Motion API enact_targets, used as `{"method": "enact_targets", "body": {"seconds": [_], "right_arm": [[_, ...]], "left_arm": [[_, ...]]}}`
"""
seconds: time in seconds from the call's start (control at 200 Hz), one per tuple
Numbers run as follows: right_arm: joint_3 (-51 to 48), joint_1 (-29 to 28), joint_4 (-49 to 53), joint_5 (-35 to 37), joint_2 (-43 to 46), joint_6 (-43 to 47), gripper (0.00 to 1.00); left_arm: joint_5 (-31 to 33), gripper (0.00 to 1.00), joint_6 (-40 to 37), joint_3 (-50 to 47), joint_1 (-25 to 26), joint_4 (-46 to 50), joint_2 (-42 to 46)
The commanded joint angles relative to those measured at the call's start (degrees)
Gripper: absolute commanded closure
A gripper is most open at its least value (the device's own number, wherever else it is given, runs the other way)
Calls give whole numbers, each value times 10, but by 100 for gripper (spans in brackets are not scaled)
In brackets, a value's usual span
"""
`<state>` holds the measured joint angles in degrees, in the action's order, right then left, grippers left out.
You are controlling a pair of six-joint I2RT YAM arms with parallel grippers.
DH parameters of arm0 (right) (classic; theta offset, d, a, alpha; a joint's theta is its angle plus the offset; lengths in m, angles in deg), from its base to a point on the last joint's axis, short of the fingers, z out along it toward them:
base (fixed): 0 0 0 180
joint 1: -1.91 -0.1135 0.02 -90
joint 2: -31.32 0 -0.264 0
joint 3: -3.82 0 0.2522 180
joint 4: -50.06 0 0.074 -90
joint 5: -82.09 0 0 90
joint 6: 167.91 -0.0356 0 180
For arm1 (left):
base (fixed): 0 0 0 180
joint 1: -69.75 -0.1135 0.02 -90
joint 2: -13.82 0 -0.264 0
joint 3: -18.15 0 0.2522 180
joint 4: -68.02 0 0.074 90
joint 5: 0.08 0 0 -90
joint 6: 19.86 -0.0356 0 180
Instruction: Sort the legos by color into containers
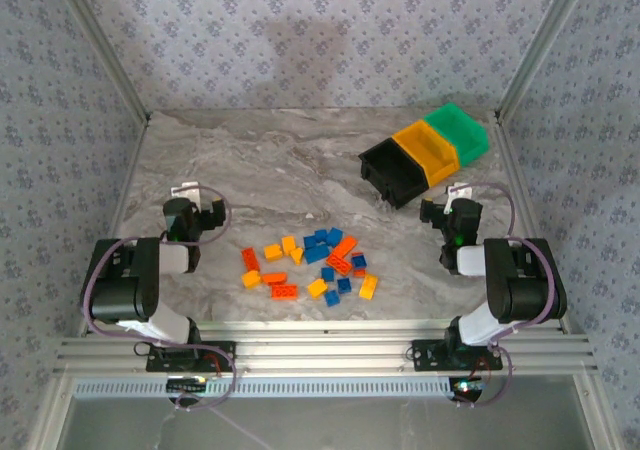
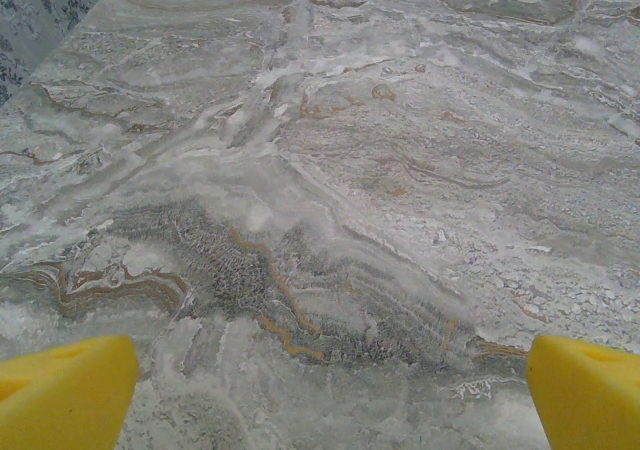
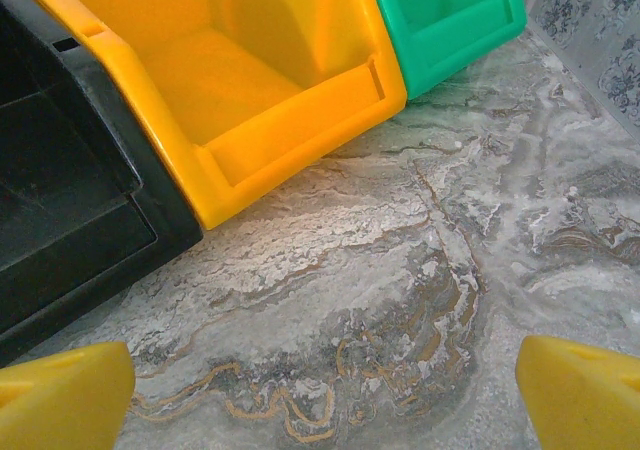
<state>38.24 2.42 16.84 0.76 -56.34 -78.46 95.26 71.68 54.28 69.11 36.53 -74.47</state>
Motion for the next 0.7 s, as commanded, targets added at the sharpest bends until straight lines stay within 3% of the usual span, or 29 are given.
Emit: {"method": "enact_targets", "body": {"seconds": [0.0, 0.645, 0.695], "right_arm": [[8, 3, -15, -2, 4, 6, 0], [7, 6, -16, -10, 5, 3, 0], [15, 6, 9, 8, 23, -2, 0]], "left_arm": [[-3, 0, 1, 13, 2, -15, 3], [-1, 0, 2, 13, 2, -19, 5], [13, 0, 4, 34, 6, 40, 32]]}}
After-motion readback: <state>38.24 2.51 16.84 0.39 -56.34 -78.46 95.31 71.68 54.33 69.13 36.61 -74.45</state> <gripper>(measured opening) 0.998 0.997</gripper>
